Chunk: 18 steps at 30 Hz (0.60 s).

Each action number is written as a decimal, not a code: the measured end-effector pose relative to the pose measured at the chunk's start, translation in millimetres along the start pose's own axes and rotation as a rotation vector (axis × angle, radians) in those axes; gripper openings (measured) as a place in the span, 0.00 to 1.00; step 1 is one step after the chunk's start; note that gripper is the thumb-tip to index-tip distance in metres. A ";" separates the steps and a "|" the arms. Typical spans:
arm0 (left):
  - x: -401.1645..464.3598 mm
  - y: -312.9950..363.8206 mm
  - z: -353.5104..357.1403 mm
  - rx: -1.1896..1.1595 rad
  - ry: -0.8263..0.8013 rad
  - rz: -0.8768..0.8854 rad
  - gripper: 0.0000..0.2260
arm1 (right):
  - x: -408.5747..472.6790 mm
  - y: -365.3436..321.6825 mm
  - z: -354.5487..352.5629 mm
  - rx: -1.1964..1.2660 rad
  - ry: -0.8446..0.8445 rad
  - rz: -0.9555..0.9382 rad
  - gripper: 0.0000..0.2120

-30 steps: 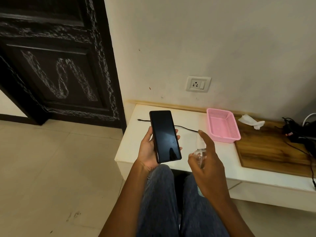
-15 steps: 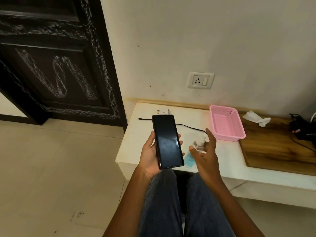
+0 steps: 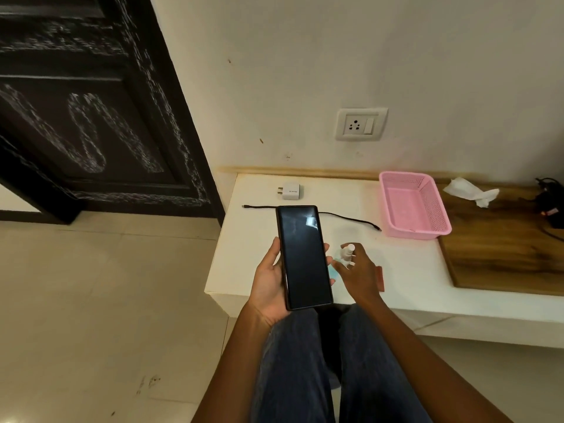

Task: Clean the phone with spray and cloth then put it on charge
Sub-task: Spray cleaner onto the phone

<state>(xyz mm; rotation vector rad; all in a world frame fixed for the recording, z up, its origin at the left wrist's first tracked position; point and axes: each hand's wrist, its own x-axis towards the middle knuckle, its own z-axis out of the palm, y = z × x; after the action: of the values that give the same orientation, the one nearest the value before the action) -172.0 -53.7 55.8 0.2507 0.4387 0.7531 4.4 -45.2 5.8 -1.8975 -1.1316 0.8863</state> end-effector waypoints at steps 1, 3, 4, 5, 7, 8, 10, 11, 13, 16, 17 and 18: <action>1.6 -0.4 -1.1 0.004 0.000 -0.005 0.30 | 2.4 2.6 1.4 0.002 -0.010 0.011 0.22; 4.7 -1.2 -2.2 0.008 0.005 -0.015 0.30 | 5.7 6.5 3.2 -0.004 -0.019 0.020 0.24; 6.0 -1.9 -3.1 0.006 0.008 -0.020 0.30 | 6.9 7.7 4.0 -0.008 -0.018 0.021 0.24; 7.1 -2.4 -4.0 0.005 0.010 -0.022 0.30 | 7.9 8.0 4.6 -0.015 -0.016 0.020 0.24; 9.1 -3.3 -4.9 0.008 0.007 -0.023 0.30 | 10.1 8.4 5.8 -0.046 -0.016 0.003 0.25; 9.9 -3.3 -5.5 0.015 0.001 -0.024 0.30 | 10.9 8.3 6.5 -0.070 -0.020 -0.015 0.25; 11.2 -3.3 -6.7 0.023 -0.009 -0.030 0.30 | 11.4 7.9 7.3 -0.115 -0.043 -0.045 0.24; 11.5 -3.5 -7.1 0.025 -0.011 -0.035 0.31 | 11.6 7.4 7.6 -0.126 -0.058 -0.047 0.24; 11.6 -4.3 -7.4 0.021 -0.011 -0.044 0.31 | 12.4 6.4 7.7 -0.141 -0.077 -0.040 0.23; 10.6 -5.6 -7.4 0.030 0.003 -0.060 0.31 | 14.1 8.1 5.2 -0.173 -0.112 -0.068 0.25; 9.8 -5.9 -6.8 0.033 -0.002 -0.064 0.31 | 14.6 10.2 3.0 -0.185 -0.129 -0.080 0.27; 9.2 -6.0 -6.1 0.030 -0.007 -0.068 0.31 | 15.6 13.1 0.2 -0.196 -0.137 -0.088 0.28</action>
<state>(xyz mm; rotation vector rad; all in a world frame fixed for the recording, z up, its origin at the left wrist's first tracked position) -165.3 -51.1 45.5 0.2650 0.4495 0.6797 15.2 -35.4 -8.3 -1.9492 -1.4184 0.8947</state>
